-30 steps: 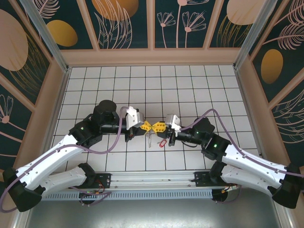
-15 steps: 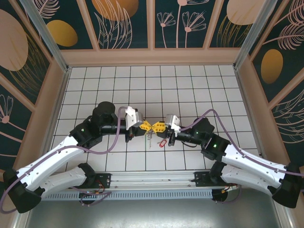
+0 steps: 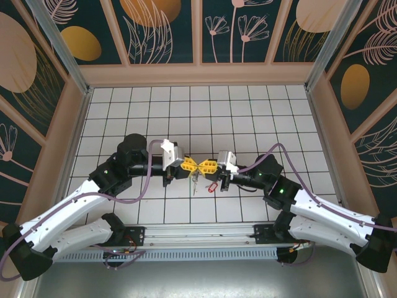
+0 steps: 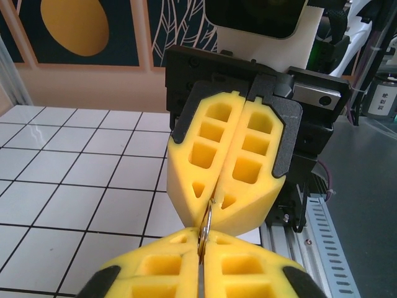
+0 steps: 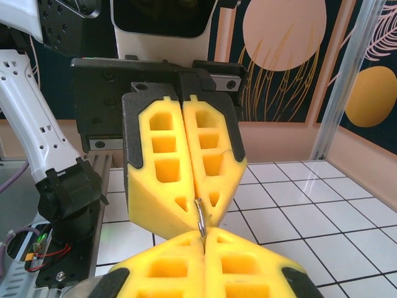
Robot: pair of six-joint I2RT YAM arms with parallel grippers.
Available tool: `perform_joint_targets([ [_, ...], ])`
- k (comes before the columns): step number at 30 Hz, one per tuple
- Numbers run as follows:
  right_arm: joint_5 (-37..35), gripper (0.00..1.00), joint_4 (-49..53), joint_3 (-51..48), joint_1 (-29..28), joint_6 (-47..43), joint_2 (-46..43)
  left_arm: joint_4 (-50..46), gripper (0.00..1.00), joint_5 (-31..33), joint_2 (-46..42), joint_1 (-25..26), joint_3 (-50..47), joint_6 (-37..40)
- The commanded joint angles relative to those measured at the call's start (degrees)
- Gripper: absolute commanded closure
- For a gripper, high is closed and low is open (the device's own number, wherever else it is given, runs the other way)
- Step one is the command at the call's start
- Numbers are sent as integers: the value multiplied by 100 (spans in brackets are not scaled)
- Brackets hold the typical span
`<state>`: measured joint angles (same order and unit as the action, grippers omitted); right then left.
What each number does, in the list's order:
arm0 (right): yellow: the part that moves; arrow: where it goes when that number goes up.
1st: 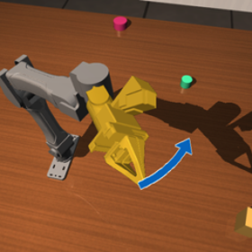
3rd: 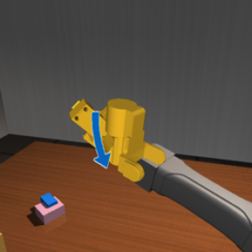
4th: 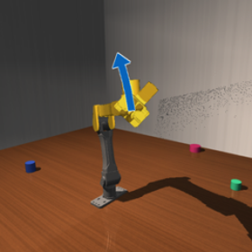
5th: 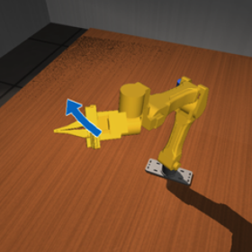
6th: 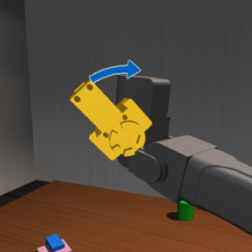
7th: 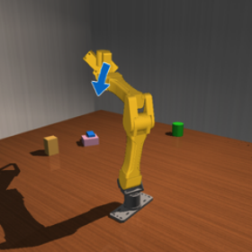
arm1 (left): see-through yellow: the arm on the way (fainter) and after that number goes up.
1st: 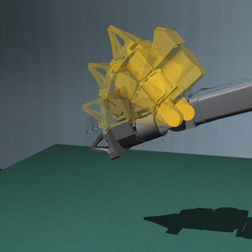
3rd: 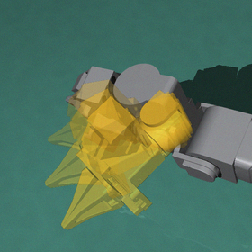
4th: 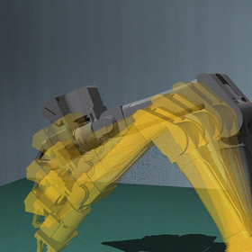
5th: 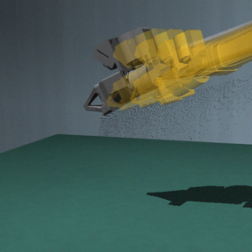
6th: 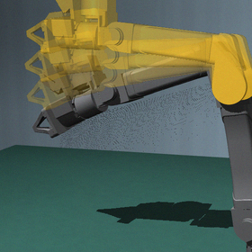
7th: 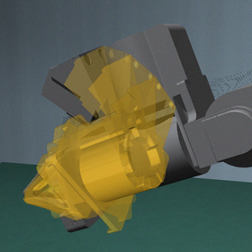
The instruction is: Put the keys on the keyring
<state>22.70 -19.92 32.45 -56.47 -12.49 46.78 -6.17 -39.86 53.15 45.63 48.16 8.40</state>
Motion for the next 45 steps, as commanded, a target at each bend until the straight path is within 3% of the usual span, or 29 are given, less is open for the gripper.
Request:
perform_joint_targets([
  [1, 246, 100, -78, 108, -116, 54, 218, 759, 100, -555, -30, 129, -77, -60],
  [6, 34, 100, 84, 209, -110, 56, 219, 591, 100, -315, -85, 131, -124, 147],
  [11, -353, 89, 458, 341, -129, -56, 120, 30, 100, -10, 2, 130, 6, 462],
  [17, -801, 88, 1259, 653, -293, -409, 156, -282, 100, 170, 51, 124, 127, 648],
  [22, -784, 87, 1179, 657, -326, -395, 143, -410, 100, 171, 121, 131, 219, 723],
  [28, -875, 77, 1201, 632, -340, -387, 102, -440, 100, 189, 126, 131, 211, 730],
  [30, -906, 79, 1209, 618, -339, -378, 85, -433, 100, 176, 135, 129, 205, 730],
  [36, -864, 100, 1196, 614, -347, -364, 74, -437, 100, 175, 144, 131, 201, 741],
  [43, -730, 100, 1205, 601, -368, -386, -43, -460, 100, 229, 75, 131, 208, 701],
  [45, -618, 100, 1113, 562, -367, -362, -115, -333, 92, 115, 5, 130, 171, 628],
])
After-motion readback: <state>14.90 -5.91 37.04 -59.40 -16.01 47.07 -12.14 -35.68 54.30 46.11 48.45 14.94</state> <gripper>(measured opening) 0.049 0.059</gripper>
